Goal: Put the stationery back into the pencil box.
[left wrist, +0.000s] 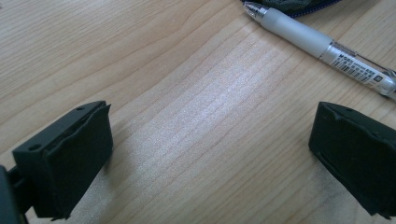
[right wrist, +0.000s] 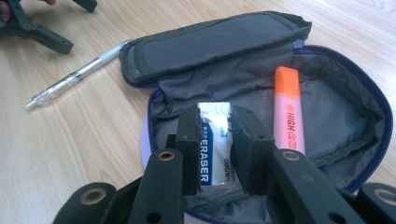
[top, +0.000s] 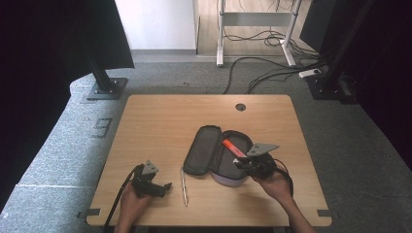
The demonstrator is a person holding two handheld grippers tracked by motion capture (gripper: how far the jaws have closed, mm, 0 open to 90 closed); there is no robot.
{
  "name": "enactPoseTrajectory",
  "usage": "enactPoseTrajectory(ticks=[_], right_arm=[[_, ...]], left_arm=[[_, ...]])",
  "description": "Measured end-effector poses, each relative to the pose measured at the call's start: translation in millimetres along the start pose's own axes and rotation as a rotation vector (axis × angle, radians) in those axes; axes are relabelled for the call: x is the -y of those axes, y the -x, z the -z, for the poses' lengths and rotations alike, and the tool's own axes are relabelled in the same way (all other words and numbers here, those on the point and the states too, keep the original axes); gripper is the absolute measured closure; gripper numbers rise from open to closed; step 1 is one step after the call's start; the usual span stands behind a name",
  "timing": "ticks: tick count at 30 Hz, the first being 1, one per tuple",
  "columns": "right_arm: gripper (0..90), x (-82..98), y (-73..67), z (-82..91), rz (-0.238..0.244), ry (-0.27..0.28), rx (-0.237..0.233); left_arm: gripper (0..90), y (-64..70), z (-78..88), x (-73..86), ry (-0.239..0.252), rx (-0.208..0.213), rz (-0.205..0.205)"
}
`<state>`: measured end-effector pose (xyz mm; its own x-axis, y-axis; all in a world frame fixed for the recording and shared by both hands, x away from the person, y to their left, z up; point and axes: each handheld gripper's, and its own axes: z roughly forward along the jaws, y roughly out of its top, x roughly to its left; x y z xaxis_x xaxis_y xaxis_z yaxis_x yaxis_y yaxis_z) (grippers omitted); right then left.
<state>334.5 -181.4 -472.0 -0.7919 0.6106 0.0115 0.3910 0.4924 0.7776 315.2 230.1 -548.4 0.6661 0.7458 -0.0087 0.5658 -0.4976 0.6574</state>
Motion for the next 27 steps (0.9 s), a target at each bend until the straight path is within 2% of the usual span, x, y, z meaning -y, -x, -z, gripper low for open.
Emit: enactPoseTrajectory(ticks=[15, 27], right_arm=[[72.2, -4.8, 9.8, -22.7, -0.005, -0.007, 0.015], [72.1, 0.0, 17.6, -47.6, -0.007, -0.044, 0.026]], left_arm=[[0.0, 0.0, 0.1, 0.0, -0.001, 0.000, -0.001], [0.0, 0.0, 0.0, 0.0, 0.000, 0.000, 0.000]])
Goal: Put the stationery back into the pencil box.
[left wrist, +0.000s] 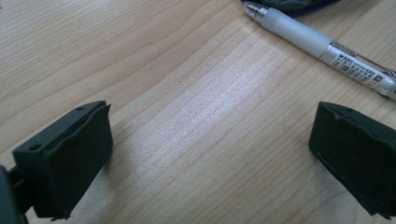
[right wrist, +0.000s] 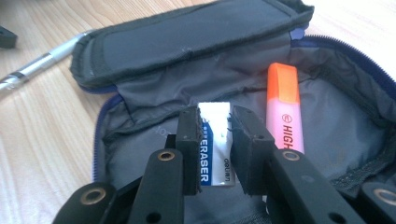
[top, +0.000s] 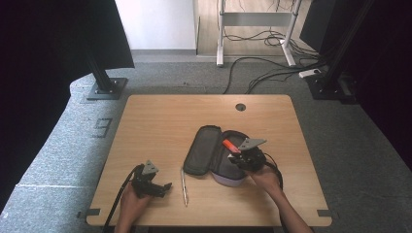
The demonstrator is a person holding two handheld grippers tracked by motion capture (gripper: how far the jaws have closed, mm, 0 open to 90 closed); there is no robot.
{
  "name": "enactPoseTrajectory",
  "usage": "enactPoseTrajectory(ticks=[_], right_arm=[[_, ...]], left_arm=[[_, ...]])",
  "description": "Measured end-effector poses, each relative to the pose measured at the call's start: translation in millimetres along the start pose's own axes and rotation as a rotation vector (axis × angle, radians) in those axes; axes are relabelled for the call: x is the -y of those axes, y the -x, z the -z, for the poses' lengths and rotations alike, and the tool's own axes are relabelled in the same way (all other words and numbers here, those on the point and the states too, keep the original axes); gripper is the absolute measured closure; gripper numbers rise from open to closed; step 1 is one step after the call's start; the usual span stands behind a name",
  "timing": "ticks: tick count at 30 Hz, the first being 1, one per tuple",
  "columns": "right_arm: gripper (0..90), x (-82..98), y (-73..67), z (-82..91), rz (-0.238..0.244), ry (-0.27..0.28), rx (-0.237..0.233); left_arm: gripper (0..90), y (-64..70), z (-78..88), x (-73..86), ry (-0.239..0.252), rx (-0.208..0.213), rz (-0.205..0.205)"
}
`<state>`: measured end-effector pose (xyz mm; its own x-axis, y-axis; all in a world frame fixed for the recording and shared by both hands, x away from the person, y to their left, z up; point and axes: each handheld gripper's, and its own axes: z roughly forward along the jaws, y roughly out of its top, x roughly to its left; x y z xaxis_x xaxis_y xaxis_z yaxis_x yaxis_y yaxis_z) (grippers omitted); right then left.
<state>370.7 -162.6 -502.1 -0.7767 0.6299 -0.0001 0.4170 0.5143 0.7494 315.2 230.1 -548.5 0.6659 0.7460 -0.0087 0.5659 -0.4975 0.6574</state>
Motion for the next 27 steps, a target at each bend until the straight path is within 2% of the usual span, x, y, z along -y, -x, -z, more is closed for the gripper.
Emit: enactPoseTrajectory(ticks=[14, 21, 27], right_arm=[[72.0, 9.0, 1.9, -18.6, -0.001, -0.048, -0.004], [71.7, 11.1, 0.0, -23.7, 0.005, -0.070, -0.007], [71.1, 9.9, -1.1, -23.4, 0.003, -0.066, -0.018]], left_arm=[[0.0, 0.0, 0.0, 0.0, 0.000, 0.000, 0.000], [0.0, 0.0, 0.0, 0.0, 0.000, 0.000, 0.000], [0.0, 0.0, 0.0, 0.0, 0.000, 0.000, 0.000]])
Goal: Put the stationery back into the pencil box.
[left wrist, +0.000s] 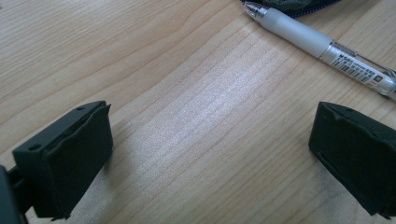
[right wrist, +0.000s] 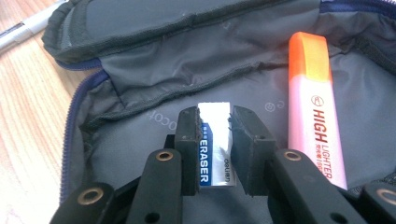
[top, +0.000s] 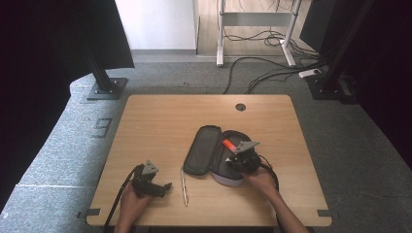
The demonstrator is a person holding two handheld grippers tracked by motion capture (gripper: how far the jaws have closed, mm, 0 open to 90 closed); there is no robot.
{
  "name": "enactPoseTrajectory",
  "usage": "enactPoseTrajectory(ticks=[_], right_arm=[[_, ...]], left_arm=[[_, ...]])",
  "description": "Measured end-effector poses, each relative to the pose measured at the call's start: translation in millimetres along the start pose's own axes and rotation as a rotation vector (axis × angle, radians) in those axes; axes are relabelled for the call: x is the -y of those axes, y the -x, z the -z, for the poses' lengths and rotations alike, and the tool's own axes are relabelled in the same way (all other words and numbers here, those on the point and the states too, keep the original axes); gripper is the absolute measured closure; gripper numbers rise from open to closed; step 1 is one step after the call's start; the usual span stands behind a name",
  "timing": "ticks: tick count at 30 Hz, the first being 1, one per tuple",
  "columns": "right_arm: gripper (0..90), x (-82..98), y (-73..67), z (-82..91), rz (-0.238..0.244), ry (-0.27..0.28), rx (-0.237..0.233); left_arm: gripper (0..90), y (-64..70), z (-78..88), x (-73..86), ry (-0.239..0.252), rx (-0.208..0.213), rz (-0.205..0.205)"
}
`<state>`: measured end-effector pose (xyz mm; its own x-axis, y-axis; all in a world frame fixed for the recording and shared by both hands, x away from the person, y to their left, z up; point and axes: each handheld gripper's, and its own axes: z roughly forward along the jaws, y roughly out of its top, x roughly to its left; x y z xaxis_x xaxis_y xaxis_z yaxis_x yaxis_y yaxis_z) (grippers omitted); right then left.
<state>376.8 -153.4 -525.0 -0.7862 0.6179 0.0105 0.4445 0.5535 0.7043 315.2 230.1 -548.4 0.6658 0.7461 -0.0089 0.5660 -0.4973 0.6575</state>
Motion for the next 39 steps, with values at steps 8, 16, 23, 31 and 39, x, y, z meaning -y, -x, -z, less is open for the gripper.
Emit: enactPoseTrajectory(ticks=[8, 16, 23, 31, 39], right_arm=[[66.8, -5.6, -2.6, 4.2, 0.002, 0.009, -0.010], [58.6, -11.5, -1.6, 19.7, 0.001, 0.035, 0.003], [39.1, -12.3, 1.9, 32.8, -0.012, 0.046, 0.030], [16.5, -8.2, 7.2, 45.1, -0.031, 0.052, 0.096], [0.6, -0.2, 8.7, 59.6, -0.020, 0.067, 0.116]], left_arm=[[0.0, 0.0, 0.0, 0.0, 0.000, 0.000, 0.000], [0.0, 0.0, 0.0, 0.0, 0.000, 0.000, 0.000], [0.0, 0.0, 0.0, 0.0, 0.000, 0.000, 0.000], [0.0, -0.1, 0.1, 0.0, -0.001, 0.000, -0.001], [0.0, -0.1, 0.1, 0.0, -0.001, 0.000, -0.001]])
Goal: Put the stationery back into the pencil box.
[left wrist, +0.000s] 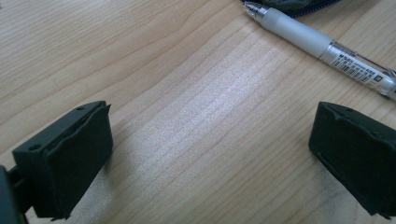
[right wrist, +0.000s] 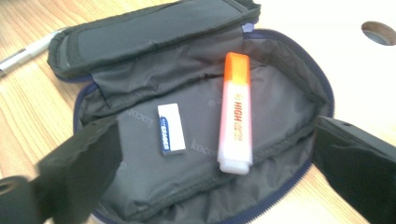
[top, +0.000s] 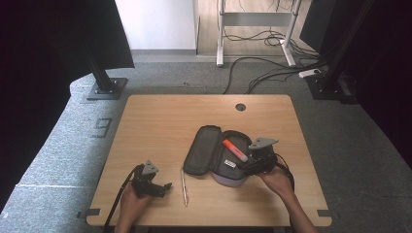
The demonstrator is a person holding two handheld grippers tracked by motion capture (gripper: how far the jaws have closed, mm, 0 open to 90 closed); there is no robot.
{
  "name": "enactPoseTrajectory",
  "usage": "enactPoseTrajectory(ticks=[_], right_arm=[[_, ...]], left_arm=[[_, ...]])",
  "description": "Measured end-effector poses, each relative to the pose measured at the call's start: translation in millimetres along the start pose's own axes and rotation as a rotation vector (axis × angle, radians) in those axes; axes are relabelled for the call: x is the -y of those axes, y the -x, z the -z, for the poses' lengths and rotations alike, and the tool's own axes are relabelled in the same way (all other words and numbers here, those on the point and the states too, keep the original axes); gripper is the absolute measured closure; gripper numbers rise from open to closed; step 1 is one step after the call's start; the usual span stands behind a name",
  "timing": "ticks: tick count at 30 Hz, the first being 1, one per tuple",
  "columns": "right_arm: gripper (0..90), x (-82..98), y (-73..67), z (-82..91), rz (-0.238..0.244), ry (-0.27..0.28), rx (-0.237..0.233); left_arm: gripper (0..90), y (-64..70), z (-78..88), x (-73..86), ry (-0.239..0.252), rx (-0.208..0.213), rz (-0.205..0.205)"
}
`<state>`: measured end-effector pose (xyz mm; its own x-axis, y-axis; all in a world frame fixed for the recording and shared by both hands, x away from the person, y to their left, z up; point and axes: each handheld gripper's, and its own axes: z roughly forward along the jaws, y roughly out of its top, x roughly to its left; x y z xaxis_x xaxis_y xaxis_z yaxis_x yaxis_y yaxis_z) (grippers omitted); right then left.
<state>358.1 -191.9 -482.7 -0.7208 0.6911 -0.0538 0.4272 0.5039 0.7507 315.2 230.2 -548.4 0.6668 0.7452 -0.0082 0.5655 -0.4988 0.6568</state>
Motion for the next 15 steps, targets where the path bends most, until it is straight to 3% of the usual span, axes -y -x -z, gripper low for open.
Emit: enactPoseTrajectory(ticks=[15], right_arm=[[0.0, 17.6, 7.5, 16.5, -0.009, 0.025, 0.033]], left_arm=[[0.0, 0.1, -0.1, 0.0, 0.001, 0.000, 0.001]])
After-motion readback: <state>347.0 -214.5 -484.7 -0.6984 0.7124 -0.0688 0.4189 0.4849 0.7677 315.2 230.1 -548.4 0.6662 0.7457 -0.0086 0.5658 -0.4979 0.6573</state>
